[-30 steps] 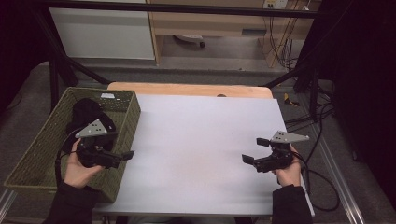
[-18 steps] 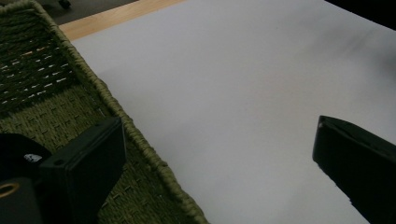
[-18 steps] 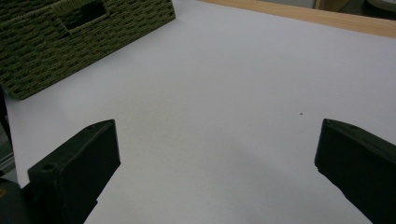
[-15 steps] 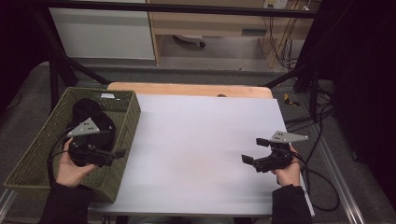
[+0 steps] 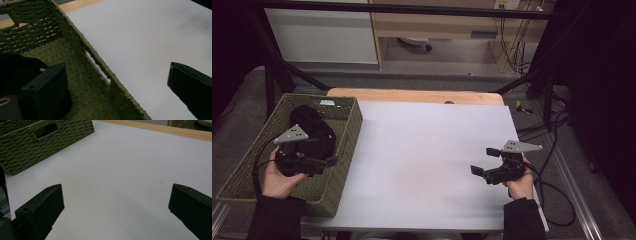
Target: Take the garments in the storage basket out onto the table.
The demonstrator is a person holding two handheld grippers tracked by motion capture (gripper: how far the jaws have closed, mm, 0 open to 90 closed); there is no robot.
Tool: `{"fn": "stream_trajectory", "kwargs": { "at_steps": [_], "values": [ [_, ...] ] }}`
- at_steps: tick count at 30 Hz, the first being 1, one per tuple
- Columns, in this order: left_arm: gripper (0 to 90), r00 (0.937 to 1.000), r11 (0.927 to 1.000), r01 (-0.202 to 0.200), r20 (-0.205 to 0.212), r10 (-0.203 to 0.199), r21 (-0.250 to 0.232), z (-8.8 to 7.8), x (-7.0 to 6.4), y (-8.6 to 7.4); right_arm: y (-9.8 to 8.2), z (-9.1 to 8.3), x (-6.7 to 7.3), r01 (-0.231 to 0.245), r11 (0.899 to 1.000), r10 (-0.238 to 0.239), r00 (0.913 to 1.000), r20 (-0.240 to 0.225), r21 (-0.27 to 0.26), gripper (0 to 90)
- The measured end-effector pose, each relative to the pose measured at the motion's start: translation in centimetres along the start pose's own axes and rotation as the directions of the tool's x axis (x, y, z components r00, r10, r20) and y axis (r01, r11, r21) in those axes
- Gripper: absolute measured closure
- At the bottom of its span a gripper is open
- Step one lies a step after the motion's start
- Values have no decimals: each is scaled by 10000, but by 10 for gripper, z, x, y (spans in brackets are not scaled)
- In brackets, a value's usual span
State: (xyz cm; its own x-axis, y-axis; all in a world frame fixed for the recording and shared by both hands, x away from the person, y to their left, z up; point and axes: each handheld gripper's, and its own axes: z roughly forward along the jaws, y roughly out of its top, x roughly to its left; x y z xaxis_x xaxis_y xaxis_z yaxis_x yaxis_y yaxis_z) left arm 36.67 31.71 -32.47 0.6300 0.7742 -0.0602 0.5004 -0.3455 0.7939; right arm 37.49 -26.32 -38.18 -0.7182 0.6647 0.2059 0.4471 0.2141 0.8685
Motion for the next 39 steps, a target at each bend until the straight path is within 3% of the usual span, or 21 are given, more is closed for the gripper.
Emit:
{"fn": "stream_trajectory", "kwargs": {
  "at_steps": [7,9,10,14,24,29,39],
  "values": [
    [25,9993,9995,269,-259,-265,139,-2,10,-2,0,1,0,11,10000,-11,10000,13,41,6],
    [26,9990,9991,238,-394,-224,351,-1,14,-1,0,1,0,3,10000,-4,10000,56,57,6],
    [23,9976,9984,255,-659,-221,500,-2,19,0,0,2,0,30,10000,-30,10000,33,54,6],
    [24,9965,9981,449,-720,-418,424,-5,25,2,-1,3,0,66,9999,-67,10000,41,141,6],
    [24,9916,9959,354,-1272,-246,834,-10,36,27,-1,3,0,38,9999,-39,10000,80,133,6],
    [24,9845,9908,523,-1726,-302,1250,-2,48,35,-1,3,0,29,9999,-30,9999,98,129,6],
    [29,9704,9785,834,-2388,-366,1887,23,64,30,-1,3,0,71,9998,-73,9999,102,171,6]
  ]
}}
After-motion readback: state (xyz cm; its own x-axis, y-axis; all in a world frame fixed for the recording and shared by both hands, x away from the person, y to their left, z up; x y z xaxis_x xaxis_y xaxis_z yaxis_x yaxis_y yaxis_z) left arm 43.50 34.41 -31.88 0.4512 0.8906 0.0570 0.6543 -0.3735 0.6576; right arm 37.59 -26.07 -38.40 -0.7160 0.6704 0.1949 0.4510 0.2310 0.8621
